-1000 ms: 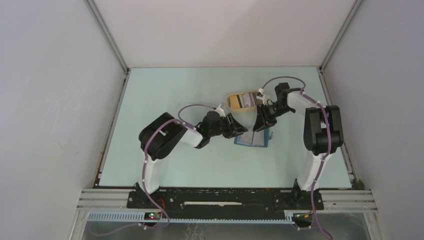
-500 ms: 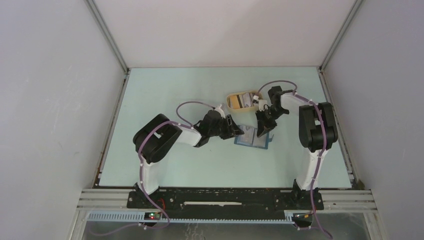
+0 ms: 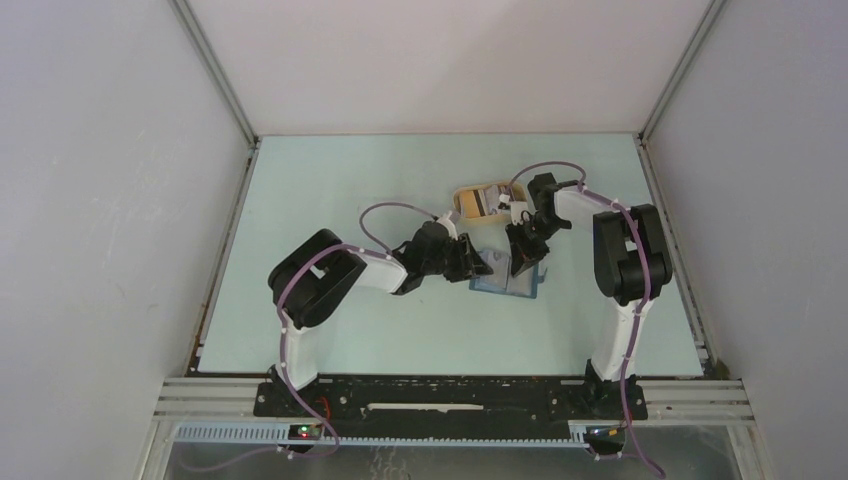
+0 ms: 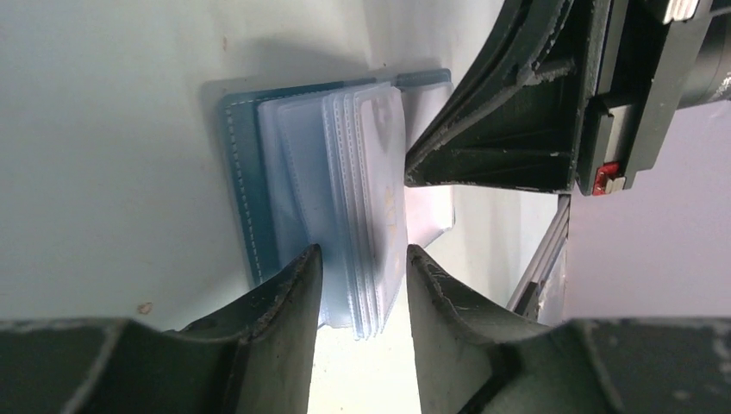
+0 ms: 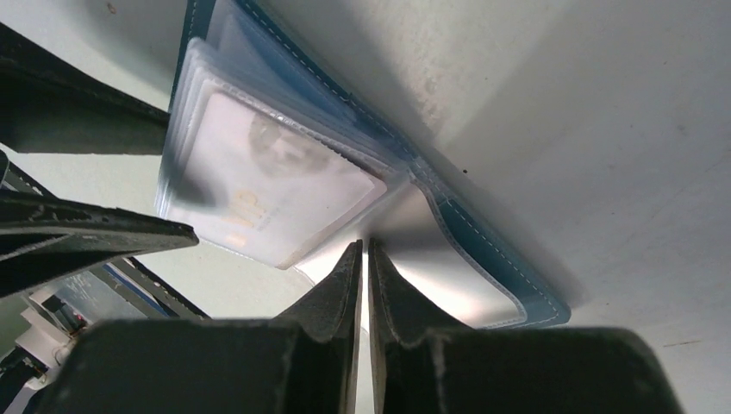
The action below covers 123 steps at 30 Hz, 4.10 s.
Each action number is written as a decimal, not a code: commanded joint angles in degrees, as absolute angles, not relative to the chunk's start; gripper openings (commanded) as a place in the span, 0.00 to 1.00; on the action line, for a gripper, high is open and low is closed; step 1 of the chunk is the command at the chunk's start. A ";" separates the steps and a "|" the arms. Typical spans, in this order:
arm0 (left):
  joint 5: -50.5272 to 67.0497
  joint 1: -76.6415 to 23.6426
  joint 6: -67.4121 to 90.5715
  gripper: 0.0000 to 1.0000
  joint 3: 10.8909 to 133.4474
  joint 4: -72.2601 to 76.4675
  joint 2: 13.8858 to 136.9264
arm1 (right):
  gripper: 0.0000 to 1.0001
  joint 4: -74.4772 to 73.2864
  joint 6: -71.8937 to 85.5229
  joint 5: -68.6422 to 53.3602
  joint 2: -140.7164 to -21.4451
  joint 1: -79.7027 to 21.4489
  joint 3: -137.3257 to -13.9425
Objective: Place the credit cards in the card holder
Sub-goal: Turn over the card slot in the card holder.
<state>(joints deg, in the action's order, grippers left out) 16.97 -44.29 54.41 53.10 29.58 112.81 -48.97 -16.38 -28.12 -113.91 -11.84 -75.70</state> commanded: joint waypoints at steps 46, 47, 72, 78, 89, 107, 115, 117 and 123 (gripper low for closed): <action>18.78 -45.33 51.14 0.00 58.03 30.09 110.85 | 0.29 -55.90 -21.97 -46.29 -109.66 -3.31 -78.31; 18.20 -45.33 49.90 0.00 57.81 27.85 109.57 | 0.29 -56.12 -22.19 -46.81 -109.19 -3.01 -78.31; 10.26 -50.11 41.48 0.00 59.33 9.47 105.86 | 0.31 -51.69 -17.04 -65.53 -111.59 -7.64 -75.92; 17.66 -47.02 48.94 0.00 53.65 22.03 107.73 | 0.30 -46.75 -12.94 -61.71 -111.21 -9.10 -74.42; 19.81 -44.81 52.57 0.00 48.89 28.62 107.73 | 0.27 -45.95 -12.60 -64.08 -111.92 -7.38 -73.48; 14.69 -42.81 53.71 0.00 36.99 32.35 98.89 | 0.27 -41.32 -9.15 -50.59 -112.99 -16.74 -73.30; 13.49 -42.54 53.61 0.00 33.95 32.39 95.17 | 0.24 -39.53 -6.51 -39.38 -115.92 -22.76 -74.08; 13.46 -42.25 53.61 0.00 32.76 32.34 94.36 | 0.23 -39.80 -6.57 -38.23 -116.54 -23.29 -74.39; 12.21 -41.65 53.79 0.00 28.61 31.48 91.64 | 0.23 -39.79 -6.74 -35.90 -117.40 -24.14 -74.74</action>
